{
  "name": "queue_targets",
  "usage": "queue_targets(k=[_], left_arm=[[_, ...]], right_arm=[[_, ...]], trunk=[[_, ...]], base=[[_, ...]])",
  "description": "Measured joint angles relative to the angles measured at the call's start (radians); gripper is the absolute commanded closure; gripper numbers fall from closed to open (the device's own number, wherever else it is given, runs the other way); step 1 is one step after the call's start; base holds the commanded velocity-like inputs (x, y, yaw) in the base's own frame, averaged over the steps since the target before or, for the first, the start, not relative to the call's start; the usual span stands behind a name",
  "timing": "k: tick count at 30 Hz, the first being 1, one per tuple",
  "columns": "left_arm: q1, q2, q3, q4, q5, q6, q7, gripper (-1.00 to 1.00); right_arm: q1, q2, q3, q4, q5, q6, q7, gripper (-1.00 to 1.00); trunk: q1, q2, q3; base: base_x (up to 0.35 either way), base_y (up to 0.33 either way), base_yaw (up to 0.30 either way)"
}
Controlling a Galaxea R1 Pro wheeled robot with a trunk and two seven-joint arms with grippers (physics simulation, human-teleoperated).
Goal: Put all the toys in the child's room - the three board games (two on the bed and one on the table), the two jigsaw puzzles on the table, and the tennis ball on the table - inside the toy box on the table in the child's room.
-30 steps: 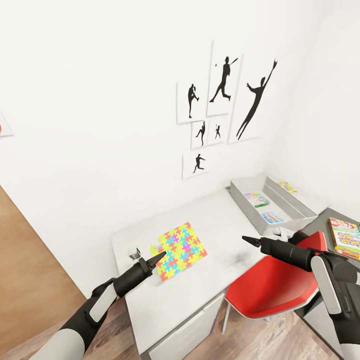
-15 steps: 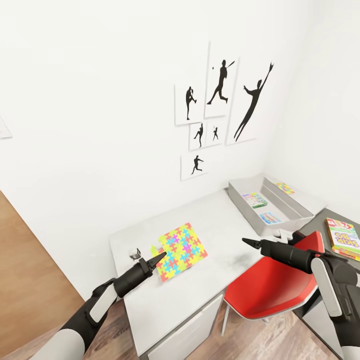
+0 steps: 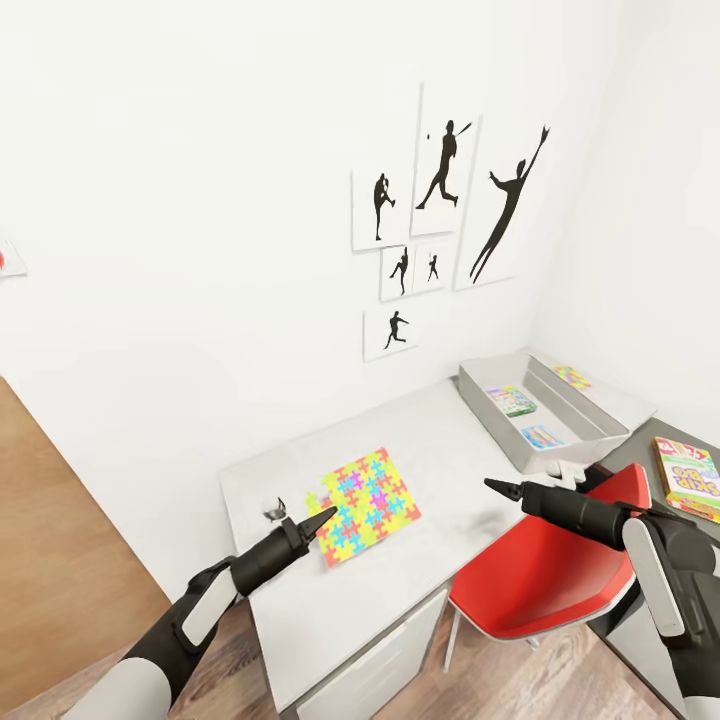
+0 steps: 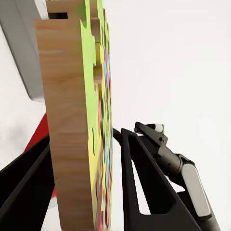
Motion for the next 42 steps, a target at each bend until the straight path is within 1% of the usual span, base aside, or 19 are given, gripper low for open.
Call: queue_targets(k=[4, 8, 22, 26, 32, 33, 36, 42], left_arm=[[0.000, 0.000, -0.023, -0.002, 0.000, -0.001, 0.000, 1.00], [0.000, 0.000, -0.032, -0.002, 0.000, -0.001, 0.000, 1.00], [0.000, -0.001, -0.044, -0.003, 0.000, -0.001, 0.001, 1.00], [0.000, -0.005, -0.050, -0.004, -0.001, -0.001, 0.003, 1.00], [0.000, -0.022, -0.056, -0.006, -0.001, -0.001, 0.005, 1.00], [0.000, -0.037, -0.061, -0.009, -0.001, -0.001, 0.007, 1.00], [0.000, -0.043, -0.063, -0.011, -0.001, -0.001, 0.008, 1.00], [0.000, -0.046, -0.064, -0.011, -0.001, -0.001, 0.009, 1.00]], right_arm=[[0.000, 0.000, 0.000, 0.000, 0.000, 0.000, 0.000, -1.00], [0.000, 0.000, -0.001, 0.000, 0.001, 0.000, 0.000, -1.00], [0.000, 0.000, -0.001, -0.001, 0.001, 0.001, 0.000, -1.00], [0.000, 0.000, -0.001, -0.001, 0.001, 0.000, 0.000, -1.00], [0.000, 0.000, -0.001, -0.001, 0.001, -0.001, 0.000, -1.00], [0.001, 0.000, -0.001, -0.001, 0.001, -0.001, 0.000, -1.00], [0.001, 0.000, -0.001, -0.002, 0.001, -0.001, 0.000, -1.00], [0.001, 0.000, -0.001, -0.002, 0.001, -0.001, 0.000, -1.00]], trunk=[[0.000, 0.000, 0.000], [0.000, 0.000, 0.000], [0.000, 0.000, 0.000], [0.000, 0.000, 0.000], [0.000, 0.000, 0.000], [0.000, 0.000, 0.000], [0.000, 0.000, 0.000], [0.000, 0.000, 0.000]], base=[[0.000, -0.113, 0.190], [0.000, -0.213, 0.240], [0.000, -0.291, 0.280], [0.000, -0.315, 0.292], [0.000, -0.317, 0.251], [0.000, -0.318, 0.060], [0.000, -0.319, 0.022], [0.000, -0.320, 0.003]])
